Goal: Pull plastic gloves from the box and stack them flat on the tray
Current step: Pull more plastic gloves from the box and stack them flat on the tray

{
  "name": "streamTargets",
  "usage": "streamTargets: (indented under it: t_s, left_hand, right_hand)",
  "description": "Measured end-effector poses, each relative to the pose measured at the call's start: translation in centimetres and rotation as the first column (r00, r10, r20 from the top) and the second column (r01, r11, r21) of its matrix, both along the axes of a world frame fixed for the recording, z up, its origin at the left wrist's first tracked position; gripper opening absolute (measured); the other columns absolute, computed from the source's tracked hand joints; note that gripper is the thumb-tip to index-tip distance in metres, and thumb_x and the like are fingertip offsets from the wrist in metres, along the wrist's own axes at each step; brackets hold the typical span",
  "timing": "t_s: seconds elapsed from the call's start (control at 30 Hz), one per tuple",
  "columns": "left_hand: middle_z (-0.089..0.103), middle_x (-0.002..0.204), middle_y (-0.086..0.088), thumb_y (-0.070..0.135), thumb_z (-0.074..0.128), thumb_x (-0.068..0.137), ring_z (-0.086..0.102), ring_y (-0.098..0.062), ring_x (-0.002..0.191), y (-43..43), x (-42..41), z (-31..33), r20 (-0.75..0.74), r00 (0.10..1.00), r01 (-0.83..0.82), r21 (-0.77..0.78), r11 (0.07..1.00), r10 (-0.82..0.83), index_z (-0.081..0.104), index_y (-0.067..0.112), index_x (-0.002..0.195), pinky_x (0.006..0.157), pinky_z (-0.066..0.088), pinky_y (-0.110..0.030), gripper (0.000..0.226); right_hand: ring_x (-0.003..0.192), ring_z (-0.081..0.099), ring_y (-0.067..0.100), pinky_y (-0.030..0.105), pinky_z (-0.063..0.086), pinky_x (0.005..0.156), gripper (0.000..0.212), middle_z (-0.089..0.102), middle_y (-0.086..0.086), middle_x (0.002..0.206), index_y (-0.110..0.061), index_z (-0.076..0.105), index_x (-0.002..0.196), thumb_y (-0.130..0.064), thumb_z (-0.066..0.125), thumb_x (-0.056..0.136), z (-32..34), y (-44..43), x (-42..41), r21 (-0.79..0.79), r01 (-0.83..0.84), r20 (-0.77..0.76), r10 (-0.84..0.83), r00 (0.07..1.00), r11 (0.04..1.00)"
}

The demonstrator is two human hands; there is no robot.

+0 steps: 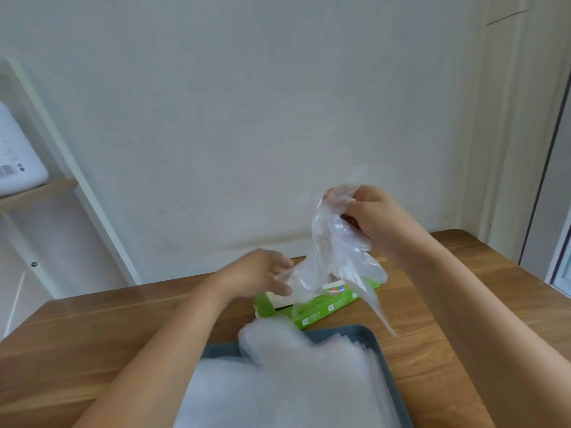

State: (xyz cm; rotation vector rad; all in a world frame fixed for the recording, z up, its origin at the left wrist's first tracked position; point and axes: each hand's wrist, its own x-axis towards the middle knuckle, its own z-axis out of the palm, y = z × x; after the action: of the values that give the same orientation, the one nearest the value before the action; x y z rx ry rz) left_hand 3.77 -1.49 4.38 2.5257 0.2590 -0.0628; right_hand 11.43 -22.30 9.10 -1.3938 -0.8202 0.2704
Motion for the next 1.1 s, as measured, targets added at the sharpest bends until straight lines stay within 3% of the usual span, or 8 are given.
streamTargets:
  t_s: [0.13, 0.23, 0.37, 0.5, 0.73, 0.87, 0.97, 1.1]
  left_hand:
    - [0.067, 0.122, 0.009, 0.083, 0.072, 0.040, 0.058, -0.007, 0.119, -0.7, -3.8, 4.4, 0.183, 0.983, 0.101, -0.507, 0.856, -0.008, 0.063, 0.023, 0.119, 0.102, 0.045, -0.022, 0.100]
    - [0.068, 0.122, -0.005, 0.082, 0.071, 0.045, 0.061, -0.018, 0.118, -2.6, -6.4, 5.4, 0.204, 0.968, 0.251, -0.722, 0.645, -0.147, 0.067, 0.015, 0.117, 0.097, 0.049, -0.027, 0.098]
    - [0.071, 0.106, -0.012, 0.052, 0.086, 0.059, 0.065, -0.028, 0.101, -5.3, -8.6, 2.7, 0.168, 0.986, 0.140, -0.718, 0.682, -0.026, 0.073, 0.008, 0.104, 0.093, 0.049, -0.038, 0.063]
    - [0.068, 0.082, -0.011, 0.031, 0.071, 0.079, 0.062, -0.018, 0.074, -6.5, -10.0, 0.5, 0.242, 0.924, 0.025, -0.811, 0.585, 0.295, 0.072, 0.004, 0.087, 0.065, 0.049, -0.024, 0.028]
    - [0.068, 0.069, -0.002, 0.026, 0.060, 0.092, 0.066, -0.014, 0.061, -6.3, -12.3, -0.6, 0.211, 0.779, -0.026, -0.930, 0.367, 0.590, 0.067, 0.014, 0.074, 0.054, 0.049, -0.023, 0.022]
    - [0.069, 0.068, -0.002, 0.027, 0.053, 0.098, 0.066, -0.012, 0.062, -6.4, -13.3, -1.0, 0.254, 0.771, 0.048, -0.937, 0.345, 0.584, 0.068, 0.014, 0.068, 0.051, 0.050, -0.021, 0.036]
    - [0.068, 0.069, -0.002, 0.022, 0.052, 0.097, 0.064, -0.012, 0.062, -5.8, -13.4, -1.6, 0.213, 0.780, 0.051, -0.959, 0.280, 0.588, 0.067, 0.007, 0.080, 0.054, 0.050, -0.021, 0.027]
    - [0.069, 0.093, -0.013, 0.015, 0.064, 0.089, 0.066, -0.020, 0.086, -3.3, -14.3, -2.4, 0.136, 0.806, -0.027, -0.963, 0.266, 0.576, 0.058, -0.006, 0.118, 0.072, 0.054, -0.023, 0.037]
  right_hand:
    - [0.068, 0.052, 0.023, 0.039, 0.034, 0.065, 0.019, 0.059, 0.010, 0.071, -0.020, 0.070, 0.067, -0.017, 0.060, 0.082, 0.5, 0.3, -1.8, -0.079, -0.074, 0.062, 0.079, 0.995, 0.994]
    - [0.071, 0.056, 0.024, 0.041, 0.040, 0.070, 0.014, 0.063, 0.010, 0.075, -0.021, 0.072, 0.073, -0.021, 0.059, 0.078, 0.3, 1.1, -3.8, -0.160, -0.101, 0.069, 0.114, 0.991, 0.982]
    - [0.065, 0.053, 0.026, 0.038, 0.041, 0.063, 0.013, 0.064, 0.019, 0.075, -0.011, 0.069, 0.080, -0.010, 0.058, 0.089, -0.2, 1.6, -6.8, -0.217, -0.148, 0.043, 0.161, 0.986, 0.965]
    - [0.052, 0.049, 0.013, 0.024, 0.036, 0.050, 0.027, 0.068, 0.003, 0.079, -0.006, 0.062, 0.097, -0.032, 0.059, 0.092, -0.7, 0.6, -9.4, -0.145, -0.132, -0.026, 0.130, 0.991, 0.981]
    - [0.114, 0.054, -0.003, 0.017, 0.046, 0.092, 0.086, 0.058, -0.023, 0.120, -0.038, 0.049, 0.125, -0.069, 0.078, 0.051, -3.0, -2.4, -12.3, -0.365, -0.125, 0.208, 0.212, 0.955, 0.922]
    - [0.111, 0.043, -0.019, -0.002, 0.031, 0.085, 0.058, 0.055, -0.032, 0.114, -0.044, 0.053, 0.116, -0.048, 0.080, 0.065, -3.4, -2.0, -15.4, -0.408, 0.106, 0.437, 0.092, 0.895, 0.907]
    - [0.077, 0.055, -0.001, 0.010, 0.039, 0.067, 0.013, 0.065, -0.009, 0.081, -0.017, 0.065, 0.085, -0.029, 0.069, 0.084, -3.2, -0.6, -16.0, -0.198, 0.335, 0.563, -0.173, 0.808, 0.921]
    - [0.069, 0.062, 0.000, 0.017, 0.046, 0.069, 0.009, 0.067, -0.007, 0.070, -0.013, 0.063, 0.084, -0.014, 0.059, 0.092, 0.0, -0.4, -16.2, -0.157, 0.360, 0.597, -0.202, 0.777, 0.920]
